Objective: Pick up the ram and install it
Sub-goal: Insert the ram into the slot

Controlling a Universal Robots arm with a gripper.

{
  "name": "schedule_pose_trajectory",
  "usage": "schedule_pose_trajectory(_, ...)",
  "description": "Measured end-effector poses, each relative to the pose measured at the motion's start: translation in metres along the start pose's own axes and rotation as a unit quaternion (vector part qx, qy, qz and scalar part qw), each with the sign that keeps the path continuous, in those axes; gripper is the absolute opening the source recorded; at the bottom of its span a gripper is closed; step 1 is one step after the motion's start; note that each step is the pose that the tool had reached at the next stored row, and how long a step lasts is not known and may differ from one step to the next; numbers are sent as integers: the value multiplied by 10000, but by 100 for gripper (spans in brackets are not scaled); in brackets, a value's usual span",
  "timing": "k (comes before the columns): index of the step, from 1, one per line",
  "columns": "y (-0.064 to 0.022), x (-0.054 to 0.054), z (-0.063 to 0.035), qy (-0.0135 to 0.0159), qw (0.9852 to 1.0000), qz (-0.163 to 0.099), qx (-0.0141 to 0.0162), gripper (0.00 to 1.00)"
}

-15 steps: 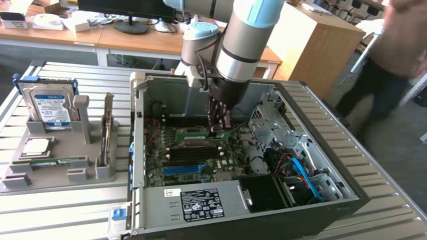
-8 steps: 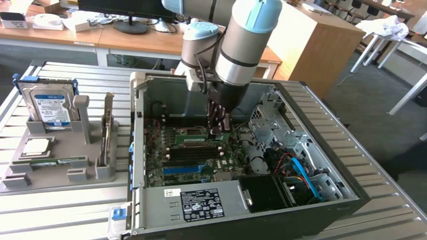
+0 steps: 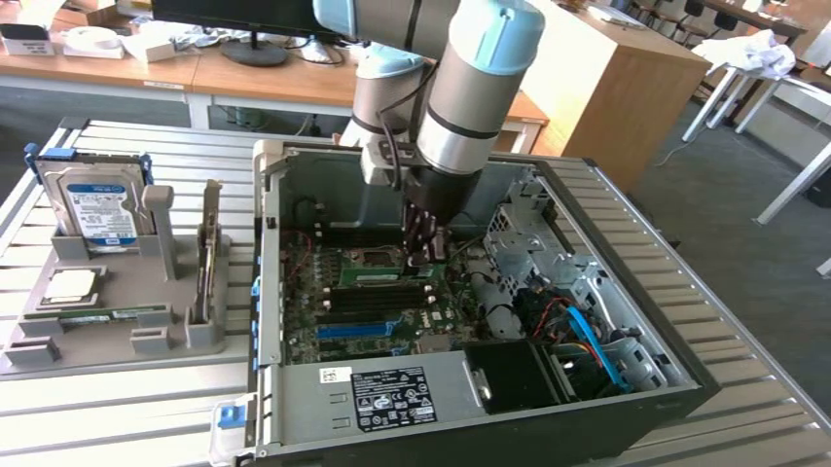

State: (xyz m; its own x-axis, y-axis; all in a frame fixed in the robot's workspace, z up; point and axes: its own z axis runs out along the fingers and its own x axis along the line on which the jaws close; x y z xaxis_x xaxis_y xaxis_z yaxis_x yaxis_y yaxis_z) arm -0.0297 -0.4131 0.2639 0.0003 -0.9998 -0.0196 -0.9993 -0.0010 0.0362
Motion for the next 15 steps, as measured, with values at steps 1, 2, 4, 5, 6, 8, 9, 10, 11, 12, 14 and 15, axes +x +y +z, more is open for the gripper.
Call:
schedule_pose_trajectory(1,0,0,10,0,10000,0,0,11)
schedule_pose_trajectory(2,-1,0,16,0,10000,0,0,11)
schedule_pose_trajectory(4,0,1,15,1,10000,0,-1,11)
schedule_pose_trajectory(5,-1,1,16,1,10000,0,-1,11)
schedule_pose_trajectory(6,-1,1,16,1,10000,0,0,11)
schedule_pose_trajectory(8,-1,6,17,-1,10000,-1,0,11)
schedule_pose_trajectory(9,-2,16,17,-1,10000,-1,0,11)
schedule_pose_trajectory(10,-1,29,16,0,10000,0,0,11)
schedule_pose_trajectory(11,-1,41,15,0,10000,0,0,11)
schedule_pose_trajectory(12,-1,51,15,0,10000,0,0,11)
schedule_pose_trajectory(14,0,55,15,0,10000,0,0,11)
schedule_pose_trajectory(15,0,55,15,0,10000,0,0,11)
